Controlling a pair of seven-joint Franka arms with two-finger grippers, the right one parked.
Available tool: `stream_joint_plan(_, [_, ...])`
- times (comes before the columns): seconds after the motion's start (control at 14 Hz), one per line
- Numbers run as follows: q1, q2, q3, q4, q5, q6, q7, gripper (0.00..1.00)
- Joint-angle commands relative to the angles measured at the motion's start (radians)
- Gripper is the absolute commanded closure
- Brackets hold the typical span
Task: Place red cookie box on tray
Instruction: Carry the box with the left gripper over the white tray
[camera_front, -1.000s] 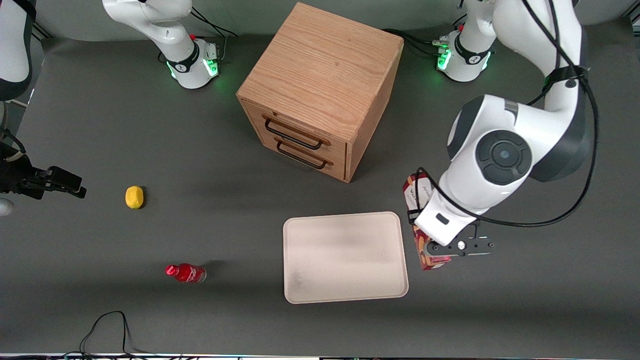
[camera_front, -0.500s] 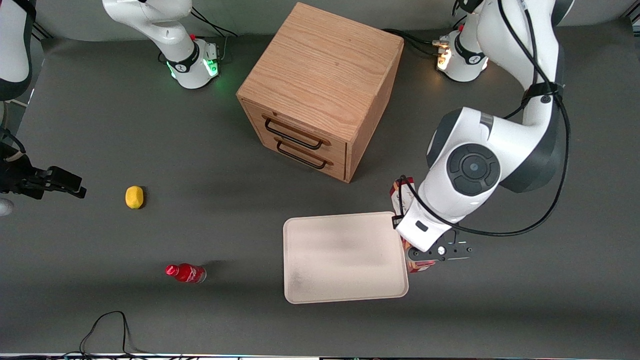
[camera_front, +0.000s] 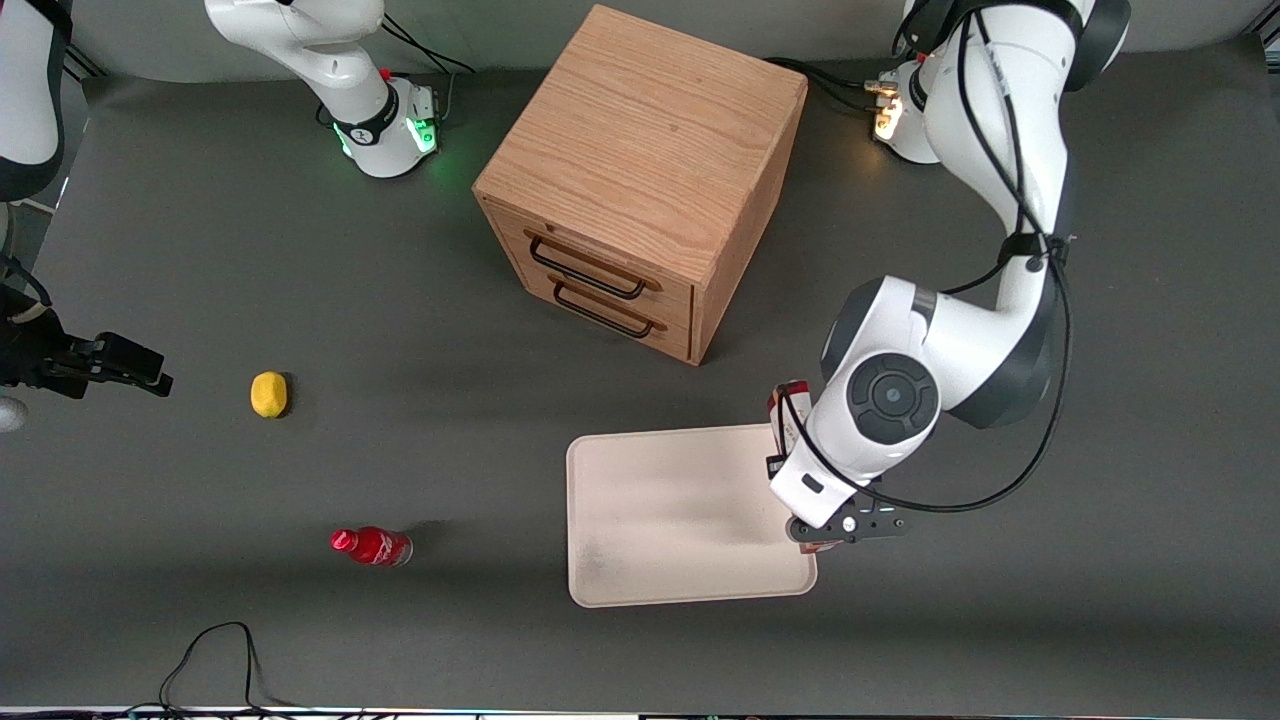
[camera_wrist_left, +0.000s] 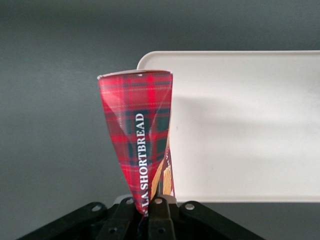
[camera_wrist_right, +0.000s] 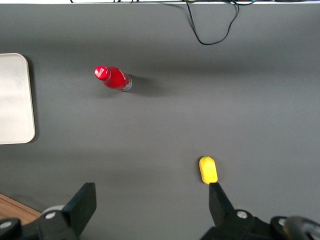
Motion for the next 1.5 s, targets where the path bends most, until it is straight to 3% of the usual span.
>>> stream_joint_plan(0.0, [-0.013, 0.028, 0.006, -0.024, 0.003, 0.035, -0.017, 1.00])
stream_joint_plan(0.93, [-0.027, 0.123, 0.006, -0.079, 0.009, 0.242, -0.017, 1.00])
stream_joint_plan(1.0, [-0.027, 0.123, 0.006, -0.081, 0.009, 0.244, -0.019, 0.77])
stream_joint_plan(1.07, [-0.031, 0.123, 0.006, -0.081, 0.011, 0.244, -0.019, 0.12])
stream_joint_plan(1.14, [-0.033, 0.123, 0.006, -0.081, 0.012, 0.245, -0.019, 0.00])
stream_joint_plan(1.43, [-0.037, 0.111, 0.009, -0.079, 0.012, 0.255, -0.028, 0.00])
